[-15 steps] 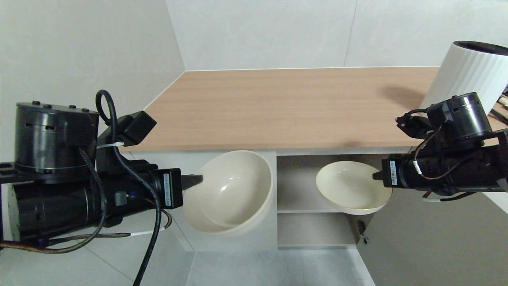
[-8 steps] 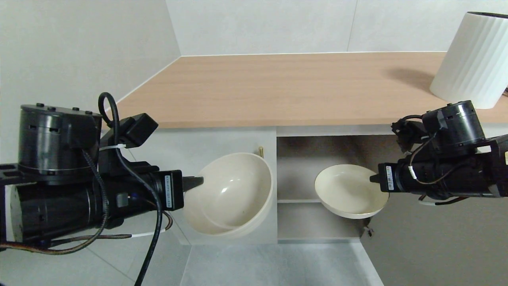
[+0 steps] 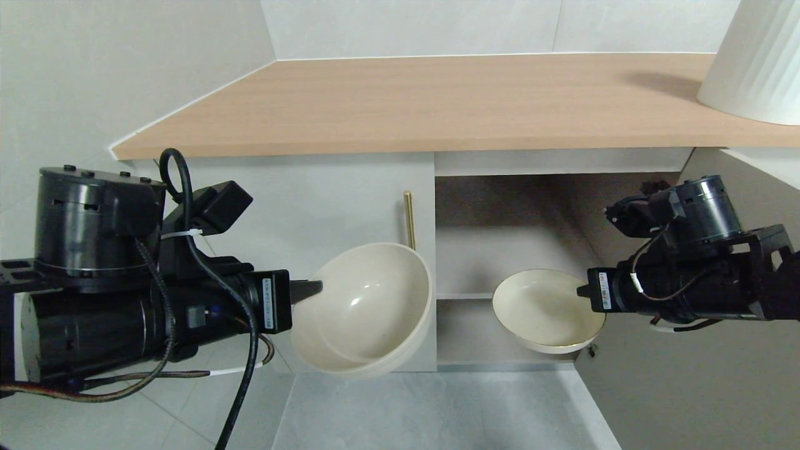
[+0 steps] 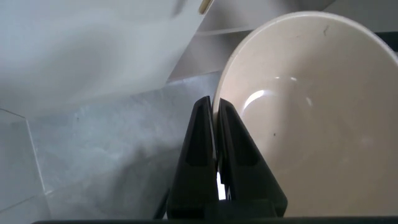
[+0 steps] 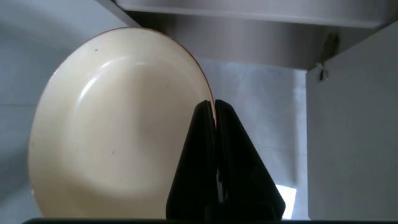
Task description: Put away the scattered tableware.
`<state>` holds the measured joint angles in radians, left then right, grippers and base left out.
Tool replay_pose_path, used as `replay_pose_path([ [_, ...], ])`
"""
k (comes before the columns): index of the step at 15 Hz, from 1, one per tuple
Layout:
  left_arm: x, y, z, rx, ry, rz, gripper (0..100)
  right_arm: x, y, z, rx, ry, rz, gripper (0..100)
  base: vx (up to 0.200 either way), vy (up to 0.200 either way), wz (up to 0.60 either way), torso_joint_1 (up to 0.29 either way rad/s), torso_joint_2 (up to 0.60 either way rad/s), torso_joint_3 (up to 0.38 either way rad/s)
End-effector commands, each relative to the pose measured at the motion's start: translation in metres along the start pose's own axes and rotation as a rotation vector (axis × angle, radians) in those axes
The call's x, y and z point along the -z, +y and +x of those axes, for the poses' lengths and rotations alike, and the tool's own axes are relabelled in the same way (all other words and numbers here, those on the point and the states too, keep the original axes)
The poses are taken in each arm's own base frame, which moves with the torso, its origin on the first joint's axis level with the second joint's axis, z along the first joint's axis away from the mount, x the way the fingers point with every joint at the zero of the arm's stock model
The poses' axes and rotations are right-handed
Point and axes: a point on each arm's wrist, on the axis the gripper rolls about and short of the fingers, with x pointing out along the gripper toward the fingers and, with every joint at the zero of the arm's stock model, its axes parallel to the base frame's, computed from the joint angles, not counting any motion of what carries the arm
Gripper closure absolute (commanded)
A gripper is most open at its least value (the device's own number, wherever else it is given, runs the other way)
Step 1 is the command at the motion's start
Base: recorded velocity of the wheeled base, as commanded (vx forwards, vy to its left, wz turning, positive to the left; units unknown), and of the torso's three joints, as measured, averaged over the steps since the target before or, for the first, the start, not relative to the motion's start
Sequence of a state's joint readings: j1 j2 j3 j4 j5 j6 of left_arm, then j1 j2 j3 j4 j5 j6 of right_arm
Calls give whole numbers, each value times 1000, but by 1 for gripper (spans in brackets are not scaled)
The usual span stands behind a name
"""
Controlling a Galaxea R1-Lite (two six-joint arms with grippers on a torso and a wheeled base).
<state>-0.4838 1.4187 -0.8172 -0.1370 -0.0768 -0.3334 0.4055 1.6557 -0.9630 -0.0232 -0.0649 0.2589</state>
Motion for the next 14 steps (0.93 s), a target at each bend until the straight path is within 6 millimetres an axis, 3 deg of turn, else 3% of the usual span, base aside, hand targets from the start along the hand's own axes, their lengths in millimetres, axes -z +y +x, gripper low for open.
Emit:
replay_pose_path([
  [1, 0, 0, 1, -2, 4, -2, 100, 3, 1, 7, 1, 15, -2, 100, 0, 0, 0, -41, 144, 115],
  [11, 4, 1, 5, -6, 21, -2, 100, 14, 0, 40, 14, 60, -27, 100, 0, 0, 0, -3, 13, 9],
  [14, 4, 1, 5, -7, 21, 0, 100, 17, -1, 46, 19, 77, -28, 100, 200, 0, 0, -7, 1, 10],
])
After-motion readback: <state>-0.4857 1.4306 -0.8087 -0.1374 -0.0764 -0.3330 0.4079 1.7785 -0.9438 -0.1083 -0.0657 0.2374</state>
